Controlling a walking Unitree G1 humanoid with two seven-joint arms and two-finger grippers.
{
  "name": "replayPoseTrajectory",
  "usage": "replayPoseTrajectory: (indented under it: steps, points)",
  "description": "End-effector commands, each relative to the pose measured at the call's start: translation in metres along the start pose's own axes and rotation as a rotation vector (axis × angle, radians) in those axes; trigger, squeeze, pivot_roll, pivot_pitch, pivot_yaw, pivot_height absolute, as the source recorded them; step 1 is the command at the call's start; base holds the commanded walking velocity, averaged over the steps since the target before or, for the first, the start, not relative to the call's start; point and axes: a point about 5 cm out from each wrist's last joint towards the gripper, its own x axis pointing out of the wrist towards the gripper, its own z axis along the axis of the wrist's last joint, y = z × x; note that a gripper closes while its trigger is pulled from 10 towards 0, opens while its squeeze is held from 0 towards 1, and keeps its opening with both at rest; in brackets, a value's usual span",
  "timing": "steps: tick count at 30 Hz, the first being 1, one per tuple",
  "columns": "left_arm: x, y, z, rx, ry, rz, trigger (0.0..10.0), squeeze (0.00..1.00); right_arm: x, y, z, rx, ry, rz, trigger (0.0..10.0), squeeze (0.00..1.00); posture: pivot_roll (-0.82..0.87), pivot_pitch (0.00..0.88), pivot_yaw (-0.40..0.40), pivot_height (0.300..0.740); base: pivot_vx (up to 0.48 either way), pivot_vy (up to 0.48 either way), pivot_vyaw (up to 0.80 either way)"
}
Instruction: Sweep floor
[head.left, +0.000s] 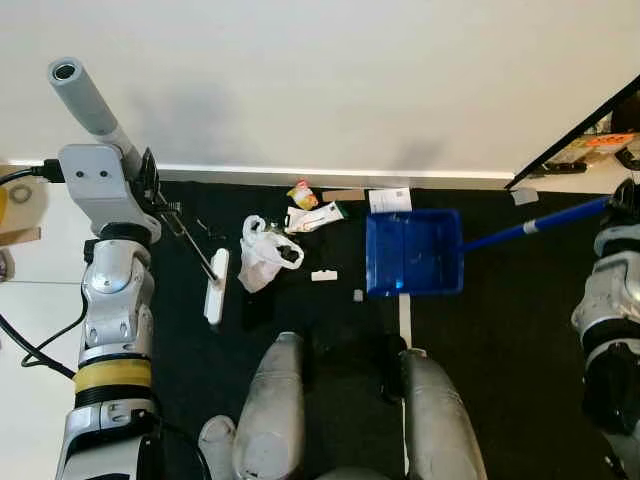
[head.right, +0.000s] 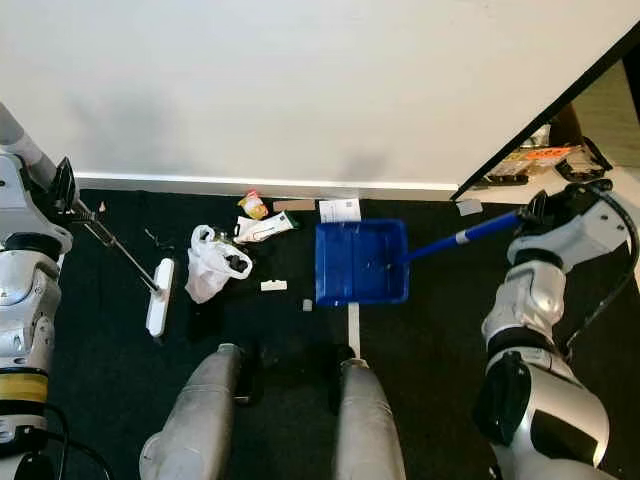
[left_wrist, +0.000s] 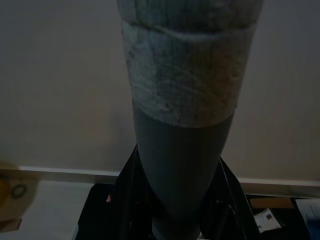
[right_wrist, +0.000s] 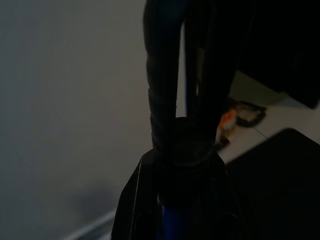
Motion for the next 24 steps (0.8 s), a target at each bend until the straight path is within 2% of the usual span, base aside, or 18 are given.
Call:
replayPoseTrajectory:
  steps: [1,3,7,15,24]
  points:
    - [-0.001,0.006,0.004,0.020,-0.012,-0.001,10.0,0.00,0.003,-0.008,0.009,0.014,-0.044,-0.035,0.0,0.00,0.19,0.344,0.025,0.731,0.000,0.000,0.00]
    - [-0.002,0.005,0.005,0.022,-0.013,-0.008,10.0,0.00,0.007,0.000,0.010,0.016,-0.031,-0.014,0.0,0.00,0.19,0.354,0.022,0.731,0.000,0.000,0.00]
    - [-0.004,0.004,0.003,0.022,-0.009,-0.015,10.0,0.00,0.007,0.004,0.006,0.012,-0.002,-0.004,0.0,0.00,0.19,0.384,0.007,0.731,0.000,0.000,0.00]
    - [-0.008,0.004,0.003,0.024,0.000,-0.023,10.0,0.00,0.000,0.000,-0.006,0.009,0.057,-0.043,0.0,0.00,0.19,0.418,-0.009,0.731,0.000,0.000,0.00]
    - [-0.008,0.004,0.001,0.025,0.005,-0.024,10.0,0.00,-0.003,-0.003,-0.012,-0.006,0.090,-0.063,0.0,0.00,0.18,0.407,-0.011,0.731,0.000,0.000,0.00]
